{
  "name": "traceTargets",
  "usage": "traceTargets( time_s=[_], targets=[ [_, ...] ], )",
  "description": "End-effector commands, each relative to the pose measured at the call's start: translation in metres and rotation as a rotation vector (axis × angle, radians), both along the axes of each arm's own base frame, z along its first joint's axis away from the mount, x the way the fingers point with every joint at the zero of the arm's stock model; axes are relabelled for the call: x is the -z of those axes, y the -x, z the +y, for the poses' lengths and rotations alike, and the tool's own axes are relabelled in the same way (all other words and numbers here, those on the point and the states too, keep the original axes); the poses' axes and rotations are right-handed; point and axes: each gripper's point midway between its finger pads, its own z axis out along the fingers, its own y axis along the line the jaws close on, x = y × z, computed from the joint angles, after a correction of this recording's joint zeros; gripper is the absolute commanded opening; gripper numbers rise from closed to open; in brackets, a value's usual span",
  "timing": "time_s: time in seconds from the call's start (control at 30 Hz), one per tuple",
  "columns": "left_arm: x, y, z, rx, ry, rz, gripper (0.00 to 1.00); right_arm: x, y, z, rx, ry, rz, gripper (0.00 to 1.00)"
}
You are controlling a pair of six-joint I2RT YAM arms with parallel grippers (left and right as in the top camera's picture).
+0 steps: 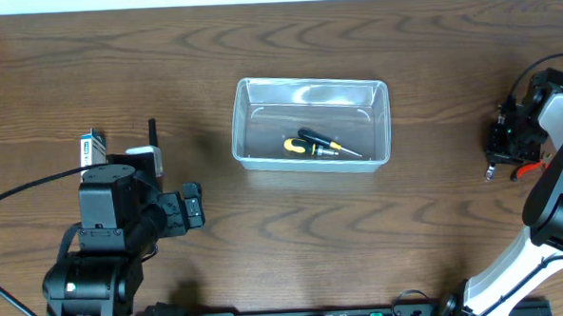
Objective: Pack container
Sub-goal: 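Move the right gripper to the silver wrench and grasp it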
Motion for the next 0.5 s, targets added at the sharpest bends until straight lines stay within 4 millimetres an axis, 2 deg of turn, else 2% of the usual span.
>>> traceTargets(
  time_s=[0.0,0.07,0.27,0.4,0.47],
  targets=[
    [-0.007,-0.001,0.001,-0.011,0.001,-0.019,0.98,0.015,0.005,0.007,0.013,-0.047,0.03,0.09],
    [-0.007,-0.001,0.001,-0.01,0.001,-0.019,0.98,0.015,0.005,0.007,0.012,-0.047,0.03,0.01],
    [-0.007,-0.001,0.001,-0.01,0.001,-0.019,0.98,0.011,0.003,0.012,0.039,-0.064,0.026,0.01],
    [-0.007,-0.001,0.001,-0.01,0.001,-0.019,0.98,-0.015,-0.013,0.028,0.005,-0.105,-0.02,0.01],
    [-0.007,-0.001,0.001,-0.01,0.001,-0.019,0.98,-0.04,-0.027,0.037,-0.039,-0.094,-0.068,0.01]
  ],
)
